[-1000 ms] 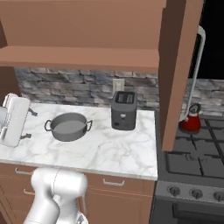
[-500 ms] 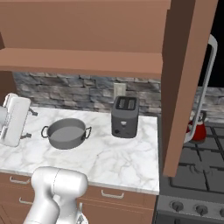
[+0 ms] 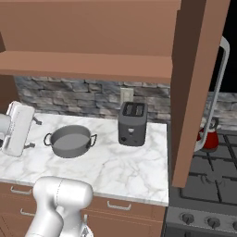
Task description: Pick the kettle from the cabinet and place it on a stove burner. Then pick the pot from the counter and place it on another stove burner. Finally, turn both burners on.
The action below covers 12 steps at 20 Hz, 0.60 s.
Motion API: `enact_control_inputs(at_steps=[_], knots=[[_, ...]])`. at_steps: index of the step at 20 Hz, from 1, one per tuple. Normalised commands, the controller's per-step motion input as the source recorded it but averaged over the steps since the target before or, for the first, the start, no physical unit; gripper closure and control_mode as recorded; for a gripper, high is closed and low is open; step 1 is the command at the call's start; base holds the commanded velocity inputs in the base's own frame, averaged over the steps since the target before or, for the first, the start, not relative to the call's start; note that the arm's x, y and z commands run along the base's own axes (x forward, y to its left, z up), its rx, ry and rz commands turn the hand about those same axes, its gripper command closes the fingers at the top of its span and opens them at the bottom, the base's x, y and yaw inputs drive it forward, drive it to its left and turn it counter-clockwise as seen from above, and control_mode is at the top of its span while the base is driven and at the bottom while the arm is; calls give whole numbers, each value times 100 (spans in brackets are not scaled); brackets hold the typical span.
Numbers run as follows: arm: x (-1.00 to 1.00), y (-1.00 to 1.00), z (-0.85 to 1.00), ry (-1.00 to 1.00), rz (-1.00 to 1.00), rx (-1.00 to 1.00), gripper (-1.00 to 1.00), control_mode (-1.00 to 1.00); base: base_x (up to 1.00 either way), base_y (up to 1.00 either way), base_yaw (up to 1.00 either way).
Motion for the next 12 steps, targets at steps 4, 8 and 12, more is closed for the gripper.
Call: enact_control_inputs(at_steps=[4,8,12], knots=[[14,6,-33,8,0,0,-100,-100,0,0,0],[17,2,-36,10,0,0,-100,-100,0,0,0],[19,0,-28,7,0,3,-100,-100,0,0,0]])
